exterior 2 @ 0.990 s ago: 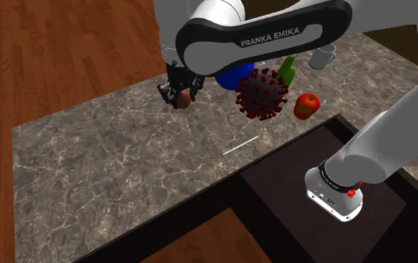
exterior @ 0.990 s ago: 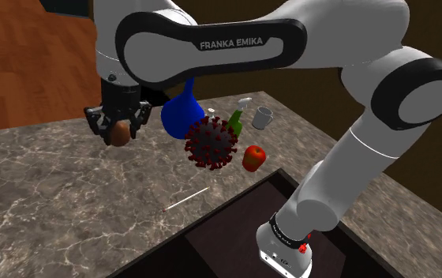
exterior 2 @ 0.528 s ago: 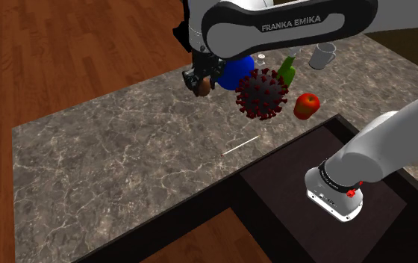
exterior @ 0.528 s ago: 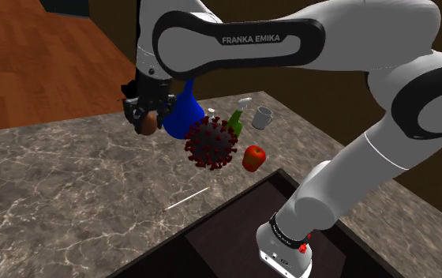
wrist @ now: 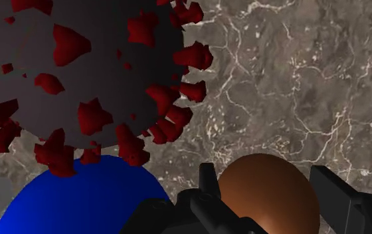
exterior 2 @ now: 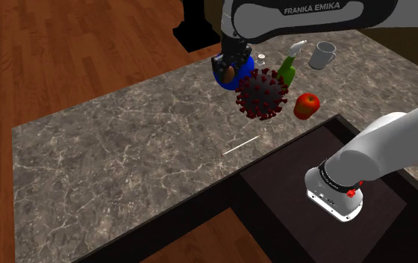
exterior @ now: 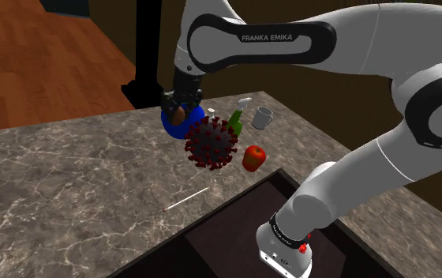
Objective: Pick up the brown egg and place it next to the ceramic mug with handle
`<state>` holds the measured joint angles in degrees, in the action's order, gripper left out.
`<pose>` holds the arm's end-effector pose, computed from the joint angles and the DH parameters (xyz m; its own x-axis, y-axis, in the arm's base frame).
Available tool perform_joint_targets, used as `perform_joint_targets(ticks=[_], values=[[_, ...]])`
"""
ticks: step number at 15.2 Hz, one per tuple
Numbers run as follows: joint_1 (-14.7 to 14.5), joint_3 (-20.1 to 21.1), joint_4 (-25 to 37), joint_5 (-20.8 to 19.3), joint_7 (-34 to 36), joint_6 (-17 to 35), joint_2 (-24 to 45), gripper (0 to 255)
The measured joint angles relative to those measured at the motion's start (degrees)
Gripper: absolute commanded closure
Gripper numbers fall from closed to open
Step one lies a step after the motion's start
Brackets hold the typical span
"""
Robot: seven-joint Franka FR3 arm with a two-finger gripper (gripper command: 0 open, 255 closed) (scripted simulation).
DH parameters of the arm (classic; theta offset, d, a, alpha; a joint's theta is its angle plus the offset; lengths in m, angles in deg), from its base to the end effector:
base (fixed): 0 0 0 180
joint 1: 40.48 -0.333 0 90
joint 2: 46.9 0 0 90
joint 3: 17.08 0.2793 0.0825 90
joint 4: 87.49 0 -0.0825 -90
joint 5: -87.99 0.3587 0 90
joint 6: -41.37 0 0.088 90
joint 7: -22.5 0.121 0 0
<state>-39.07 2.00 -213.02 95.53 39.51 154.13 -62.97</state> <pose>0.4380 0.1564 0.4592 0.9983 -0.0476 0.0327 -0.0461 -0.9980 -0.0444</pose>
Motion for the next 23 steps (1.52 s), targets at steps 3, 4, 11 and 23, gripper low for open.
perform_joint_targets(ticks=[3, 4, 11, 23], values=[[1.4, -2.9, -1.3, -0.2, -4.2, -0.7, -1.6, 255], [2.0, -3.9, -1.7, -0.3, -5.7, -0.8, -2.1, 255], [5.9, -11.1, -3.9, -2.0, -16.1, -1.0, -3.7, 255], [12.7, -22.3, 0.1, -5.3, -32.4, -1.9, 0.3, 255]])
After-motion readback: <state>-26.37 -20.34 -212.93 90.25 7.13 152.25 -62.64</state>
